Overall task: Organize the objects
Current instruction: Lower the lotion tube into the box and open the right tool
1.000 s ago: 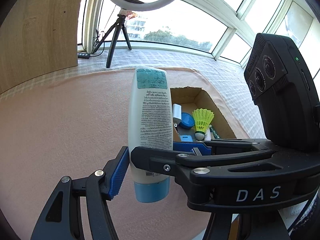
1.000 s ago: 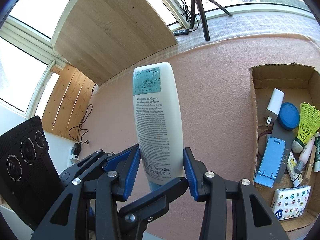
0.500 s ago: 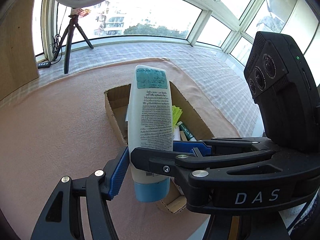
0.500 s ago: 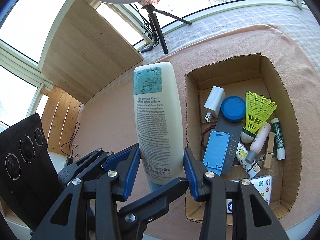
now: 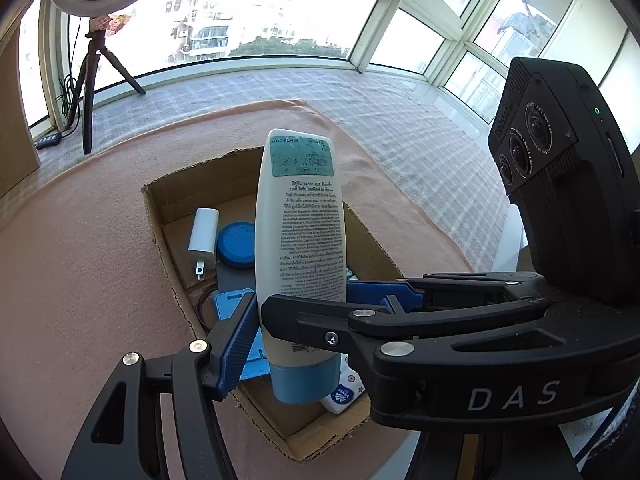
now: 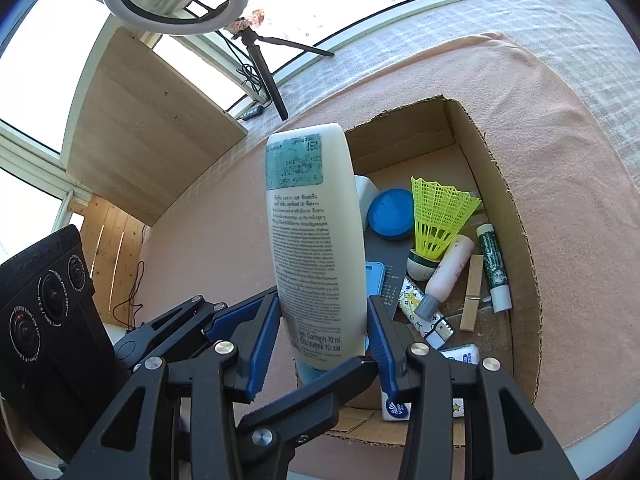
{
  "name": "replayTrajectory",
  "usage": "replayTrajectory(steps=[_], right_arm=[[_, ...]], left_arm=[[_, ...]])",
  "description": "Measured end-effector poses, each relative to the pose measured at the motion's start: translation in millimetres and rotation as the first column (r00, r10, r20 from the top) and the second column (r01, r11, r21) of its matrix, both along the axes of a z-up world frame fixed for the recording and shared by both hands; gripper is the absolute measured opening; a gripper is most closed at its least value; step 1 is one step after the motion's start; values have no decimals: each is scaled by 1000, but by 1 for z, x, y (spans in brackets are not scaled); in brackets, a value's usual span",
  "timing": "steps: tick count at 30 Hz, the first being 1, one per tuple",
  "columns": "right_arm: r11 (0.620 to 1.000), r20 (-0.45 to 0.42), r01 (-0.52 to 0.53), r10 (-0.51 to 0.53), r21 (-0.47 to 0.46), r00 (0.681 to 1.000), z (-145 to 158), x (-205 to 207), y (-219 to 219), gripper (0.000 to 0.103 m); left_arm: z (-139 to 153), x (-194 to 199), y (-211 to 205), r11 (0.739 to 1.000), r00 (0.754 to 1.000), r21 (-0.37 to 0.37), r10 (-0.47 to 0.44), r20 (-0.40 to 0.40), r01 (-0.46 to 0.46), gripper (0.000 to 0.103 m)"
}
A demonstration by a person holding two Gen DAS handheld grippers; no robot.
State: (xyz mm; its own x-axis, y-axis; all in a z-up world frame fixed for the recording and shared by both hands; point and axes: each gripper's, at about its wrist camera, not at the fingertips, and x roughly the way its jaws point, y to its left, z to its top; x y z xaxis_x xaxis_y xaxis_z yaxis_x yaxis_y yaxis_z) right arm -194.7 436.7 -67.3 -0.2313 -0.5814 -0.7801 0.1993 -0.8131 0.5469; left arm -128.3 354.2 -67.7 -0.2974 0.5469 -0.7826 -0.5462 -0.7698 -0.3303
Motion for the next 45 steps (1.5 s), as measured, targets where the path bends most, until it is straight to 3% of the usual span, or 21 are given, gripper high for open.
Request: replayTrajectory(steps=[5,7,9,14,28,45], right_arm=[[1000,-14,5,-5,16,1000,1,0,3,43],[999,-25,26,-25,45,999,2,-1,5,58],[996,-39,66,-64,55,997,3,-3,11,64],[991,-36,114,-112,64,993,0,-5,23,64],[990,-62,115,-110,81,992,5,4,11,64],[994,-169,52,-35,97,985,38,41,-58,64]], left_arm=[[2,2,5,1000,1000,-7,-13,-4,13,67],[1,3,7,999,1000,-26,-19,-7,19,74],[0,2,6,999,1000,-44,-3,-15,2,75],[-1,0,0,999,1000,-42,13,-9,-13,75],[8,7,-21,997,999,-61,44,-31,-45,75],[30,27,-134,975,978,-107,185,-92,-194,75]])
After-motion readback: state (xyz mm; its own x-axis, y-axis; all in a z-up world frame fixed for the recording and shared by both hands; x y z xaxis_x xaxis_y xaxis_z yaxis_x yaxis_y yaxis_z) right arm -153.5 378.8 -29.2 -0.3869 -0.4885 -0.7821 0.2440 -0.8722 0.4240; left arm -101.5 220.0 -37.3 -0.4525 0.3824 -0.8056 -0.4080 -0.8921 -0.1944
